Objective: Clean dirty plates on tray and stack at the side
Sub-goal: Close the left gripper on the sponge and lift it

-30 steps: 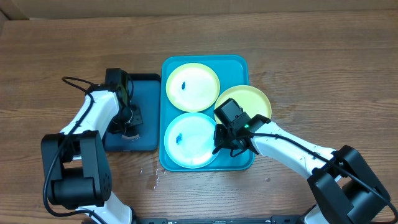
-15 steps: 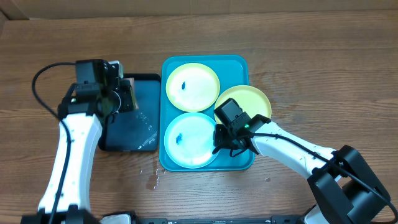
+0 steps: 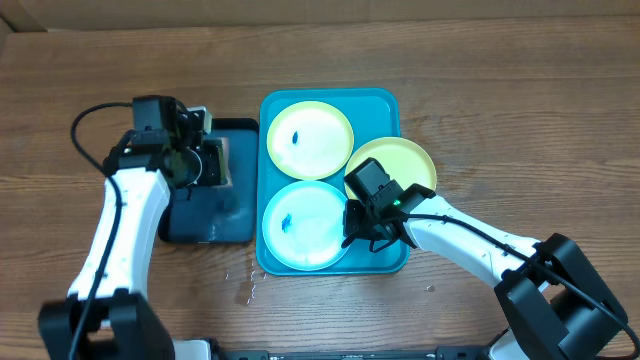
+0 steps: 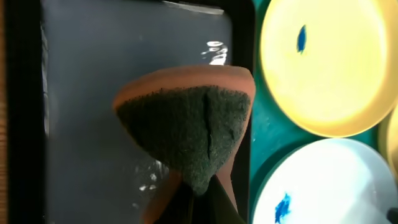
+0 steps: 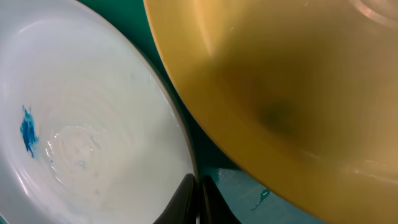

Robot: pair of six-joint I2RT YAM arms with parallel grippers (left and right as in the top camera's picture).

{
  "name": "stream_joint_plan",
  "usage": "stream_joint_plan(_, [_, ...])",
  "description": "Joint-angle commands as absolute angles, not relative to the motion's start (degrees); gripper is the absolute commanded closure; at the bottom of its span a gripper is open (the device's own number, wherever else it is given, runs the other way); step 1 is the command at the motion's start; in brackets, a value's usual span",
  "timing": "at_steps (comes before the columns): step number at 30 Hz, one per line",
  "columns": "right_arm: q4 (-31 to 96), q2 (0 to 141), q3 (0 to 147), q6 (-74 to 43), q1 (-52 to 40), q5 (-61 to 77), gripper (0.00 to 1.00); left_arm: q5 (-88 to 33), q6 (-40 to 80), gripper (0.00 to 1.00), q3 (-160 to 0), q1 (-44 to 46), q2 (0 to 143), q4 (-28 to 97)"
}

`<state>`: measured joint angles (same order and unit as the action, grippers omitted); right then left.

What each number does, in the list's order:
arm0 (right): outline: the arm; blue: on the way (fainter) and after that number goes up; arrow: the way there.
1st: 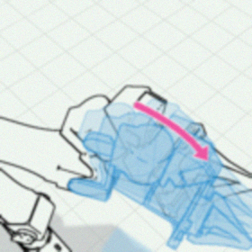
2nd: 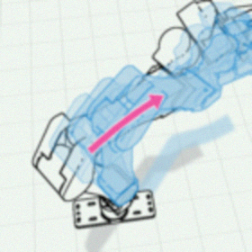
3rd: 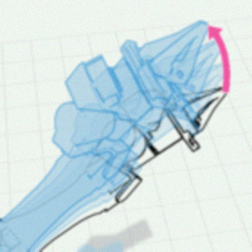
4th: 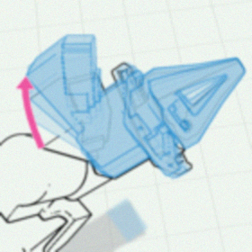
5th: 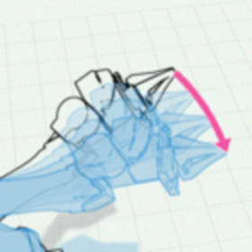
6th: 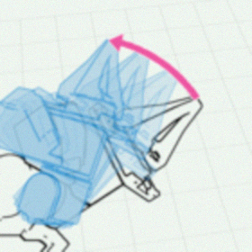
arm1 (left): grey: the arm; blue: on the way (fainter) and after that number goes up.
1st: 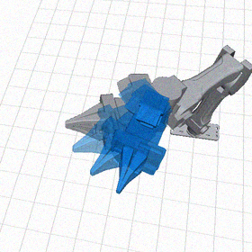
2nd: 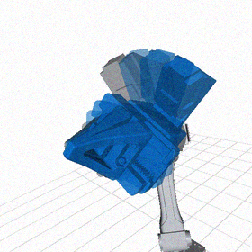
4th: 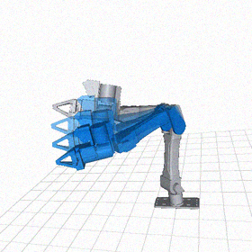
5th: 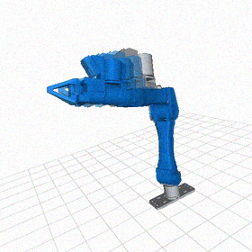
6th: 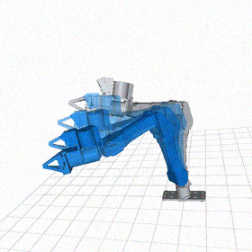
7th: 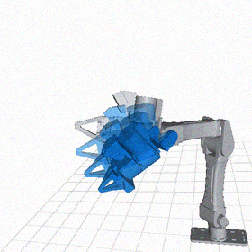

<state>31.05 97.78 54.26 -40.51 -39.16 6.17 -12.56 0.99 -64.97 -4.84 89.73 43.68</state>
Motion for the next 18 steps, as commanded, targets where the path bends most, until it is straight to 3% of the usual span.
stream_joint_plan(1, [30.7,97.9,54.0,-40.8,-39.3,6.3,0.96,-16.1,-1.9,0.96,-65.4,-3.7,92.7,43.5])
stream_joint_plan(11, [30.7,97.9,54.0,-40.8,-39.3,6.3,0.96,-17.3,-6.5,0.96,-65.4,-1.0,100.2,43.6])
stream_joint_plan(18, [30.7,97.9,54.0,-40.8,-39.3,6.3,0.96,-11.0,-5.5,0.96,-65.4,-0.7,102.7,43.5])
